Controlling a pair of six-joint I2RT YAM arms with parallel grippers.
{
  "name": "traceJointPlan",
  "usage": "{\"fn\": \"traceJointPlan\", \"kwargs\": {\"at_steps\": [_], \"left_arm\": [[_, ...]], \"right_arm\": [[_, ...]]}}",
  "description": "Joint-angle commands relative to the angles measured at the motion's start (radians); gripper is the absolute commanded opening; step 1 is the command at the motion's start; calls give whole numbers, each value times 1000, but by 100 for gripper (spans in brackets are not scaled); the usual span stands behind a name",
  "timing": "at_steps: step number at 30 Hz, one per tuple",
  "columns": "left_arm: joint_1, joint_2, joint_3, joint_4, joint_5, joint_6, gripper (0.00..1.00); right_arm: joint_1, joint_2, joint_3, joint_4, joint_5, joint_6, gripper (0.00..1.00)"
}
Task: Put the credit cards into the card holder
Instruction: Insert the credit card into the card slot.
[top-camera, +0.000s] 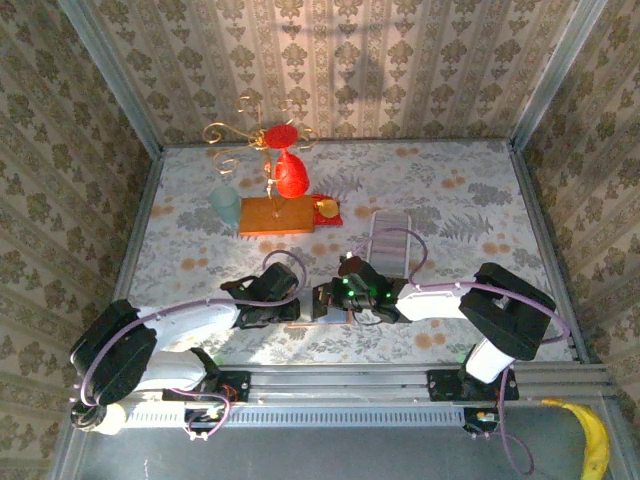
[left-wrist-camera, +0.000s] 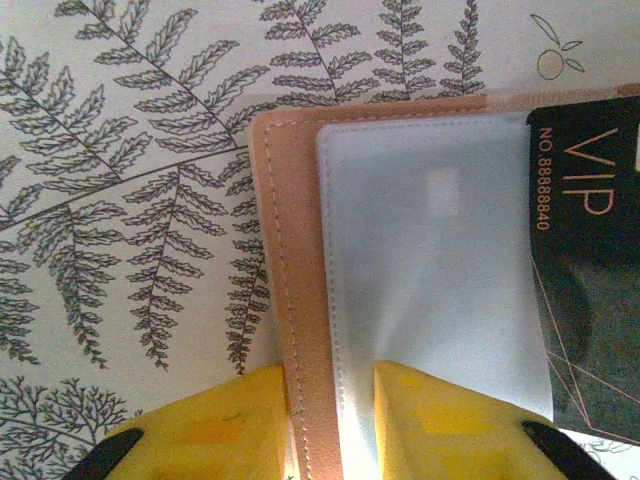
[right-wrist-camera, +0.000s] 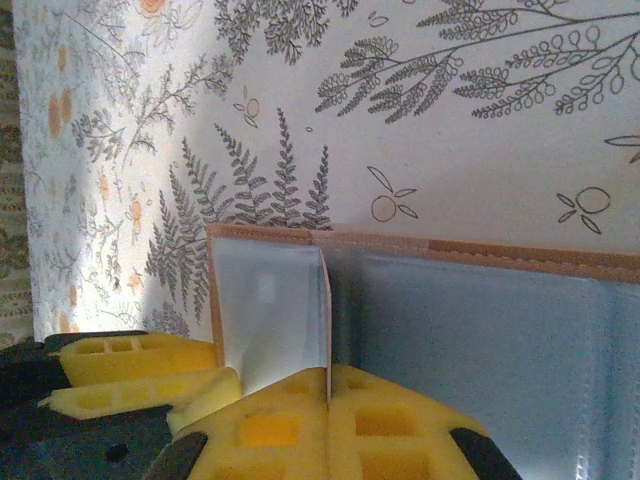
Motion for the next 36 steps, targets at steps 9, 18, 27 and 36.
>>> {"fn": "traceJointPlan", "kwargs": {"at_steps": [9, 18, 27, 36], "left_arm": [[-8, 1, -28, -22, -6, -6, 27], [-8, -2, -28, -22, -5, -4, 26], [-9, -2, -33, -20, -5, -6, 25], [-10, -25, -46, -18, -9, -9, 26]], "right_arm": [[18, -18, -68, 121, 78, 129, 0], [50, -7, -124, 202, 127, 288, 0], [75, 28, -123, 254, 136, 336, 0], [79, 52, -91, 242, 93, 309, 0]]}}
